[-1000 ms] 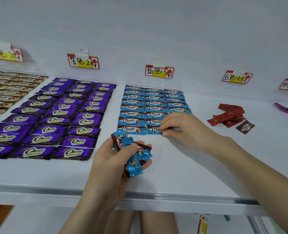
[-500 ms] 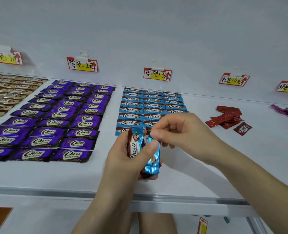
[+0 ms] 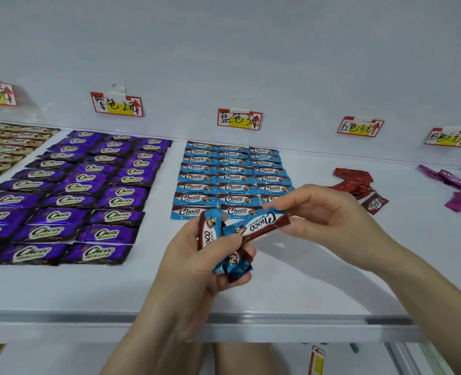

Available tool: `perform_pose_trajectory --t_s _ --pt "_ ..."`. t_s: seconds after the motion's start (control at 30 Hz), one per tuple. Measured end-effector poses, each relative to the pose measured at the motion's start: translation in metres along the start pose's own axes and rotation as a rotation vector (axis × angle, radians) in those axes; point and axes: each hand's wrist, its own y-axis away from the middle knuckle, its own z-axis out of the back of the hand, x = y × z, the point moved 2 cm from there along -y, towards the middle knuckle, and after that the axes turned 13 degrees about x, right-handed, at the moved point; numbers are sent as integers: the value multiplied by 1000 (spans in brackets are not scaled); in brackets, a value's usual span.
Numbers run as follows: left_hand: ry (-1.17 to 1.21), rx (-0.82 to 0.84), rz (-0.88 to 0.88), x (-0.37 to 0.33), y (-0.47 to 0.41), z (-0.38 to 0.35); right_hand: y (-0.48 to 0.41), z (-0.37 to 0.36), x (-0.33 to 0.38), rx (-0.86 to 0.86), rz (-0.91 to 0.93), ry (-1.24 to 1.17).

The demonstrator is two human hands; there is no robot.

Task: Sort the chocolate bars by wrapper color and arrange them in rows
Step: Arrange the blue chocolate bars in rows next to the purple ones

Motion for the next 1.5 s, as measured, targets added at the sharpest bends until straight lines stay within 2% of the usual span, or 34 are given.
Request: perform_pose_trajectory --t_s 0.13,0.23,0.3,0.33,0.4,0.5,0.6,0.63,0.73,0.8,0.97,1.1,1.3,1.4,1.5 --pt "-139 -104 -102 5 -5 -3 10 10 1 -56 -16 115" --pt "-223 -110 -132 6 -6 -7 13 8 6 -70 38 464" --pt "-247 -122 -150 7 -7 -9 13 6 6 -95 30 577" --pt "-242 -129 -166 7 -7 -10 13 5 6 -146 2 556" --pt "-216 -147 -196 9 -8 -13 11 4 4 -273 -89 322" --pt "-239 -120 -194 13 -7 -21 7 -2 -6 -258 -200 -88" --pt "-282 -58 -153 14 -8 -23 3 6 -2 -279 -160 -228" --pt "-286 -53 -148 13 -8 -21 3 10 2 -250 -150 -190" --pt "-305 -28 -157 9 -9 -19 3 12 13 27 -179 24" --pt "-315 11 -156 9 -12 -22 2 6 12 136 -180 128" --pt "-275 9 -153 11 -18 -22 3 7 6 -44 -63 484" --pt "-300 -34 -185 15 -22 -23 10 3 3 -59 79 834" --pt "-322 -74 -146 25 -28 -23 15 9 -13 -4 -40 520" --pt "-240 -67 -84 25 -28 -21 9 25 -26 -32 -74 591" --pt "-92 -75 -33 23 -27 -19 2 36 -42 0 -109 775"
